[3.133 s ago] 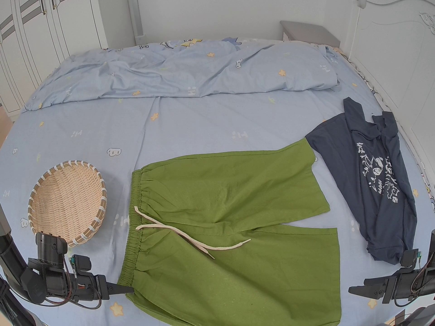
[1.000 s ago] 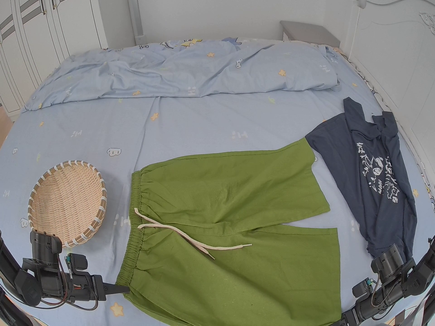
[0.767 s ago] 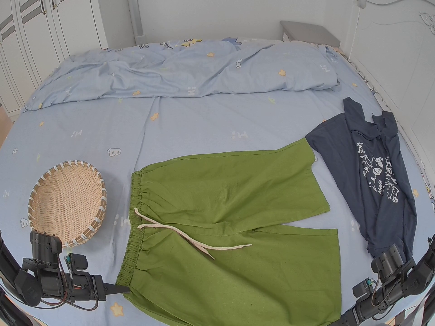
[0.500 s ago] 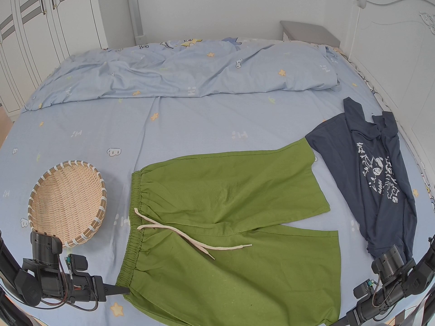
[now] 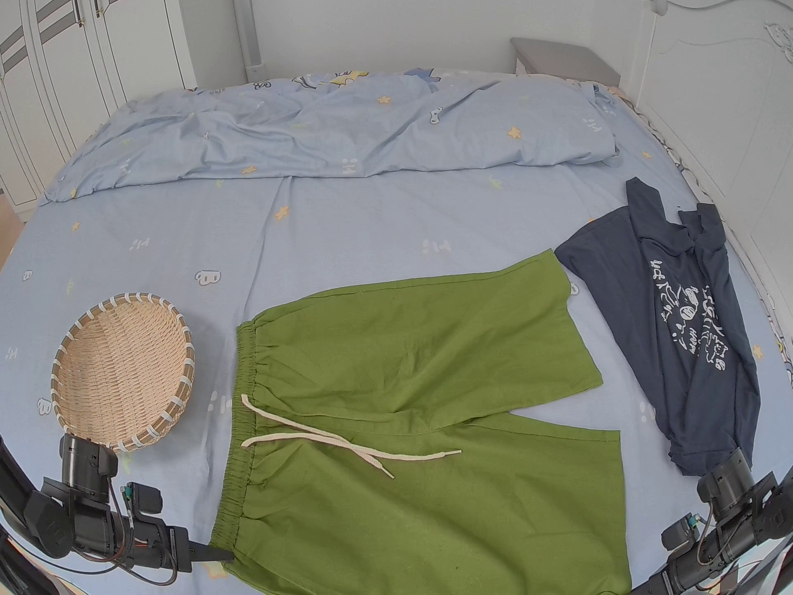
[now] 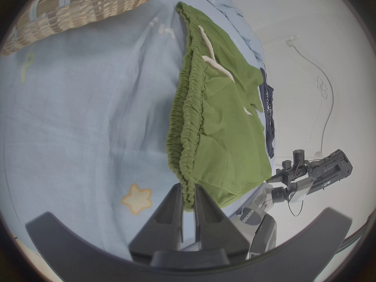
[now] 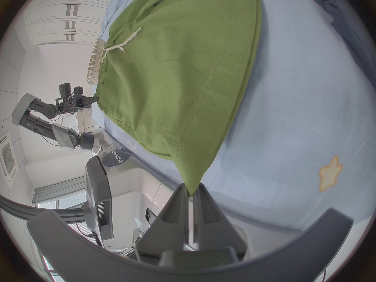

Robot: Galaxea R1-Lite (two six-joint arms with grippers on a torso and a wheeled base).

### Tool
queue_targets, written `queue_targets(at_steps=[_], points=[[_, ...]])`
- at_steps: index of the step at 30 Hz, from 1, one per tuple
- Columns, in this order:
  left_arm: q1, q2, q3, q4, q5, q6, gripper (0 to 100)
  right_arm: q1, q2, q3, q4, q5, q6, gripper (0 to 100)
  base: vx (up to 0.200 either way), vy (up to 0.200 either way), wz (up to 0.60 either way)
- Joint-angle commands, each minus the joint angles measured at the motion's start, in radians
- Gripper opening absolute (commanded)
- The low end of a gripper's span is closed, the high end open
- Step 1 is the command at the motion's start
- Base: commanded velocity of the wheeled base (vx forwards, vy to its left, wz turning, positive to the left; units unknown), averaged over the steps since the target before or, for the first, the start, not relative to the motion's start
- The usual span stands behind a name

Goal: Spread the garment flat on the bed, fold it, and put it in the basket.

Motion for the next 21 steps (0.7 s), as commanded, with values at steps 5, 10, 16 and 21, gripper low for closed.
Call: queue_targets(at_steps=[5,10,16,21], points=[[0.025,-0.117,0.018,0.16,0.005,0.067,0,0.016,-0.161,0.016,0.112,-0.001,-0.023,0,0.0,0.0,0.0],[0.025,-0.144,0.018,0.255,0.009,0.134,0,0.045,-0.164,0.013,0.13,-0.001,-0.025,0,0.0,0.0,0.0],[0.025,-0.146,0.004,0.276,0.029,0.161,0,0.007,-0.19,-0.003,0.107,0.0,-0.022,0,0.0,0.0,0.0],[0.025,-0.17,-0.025,0.281,0.028,0.133,0,-0.076,-0.27,-0.078,0.112,0.006,-0.019,0,0.0,0.0,0.0]])
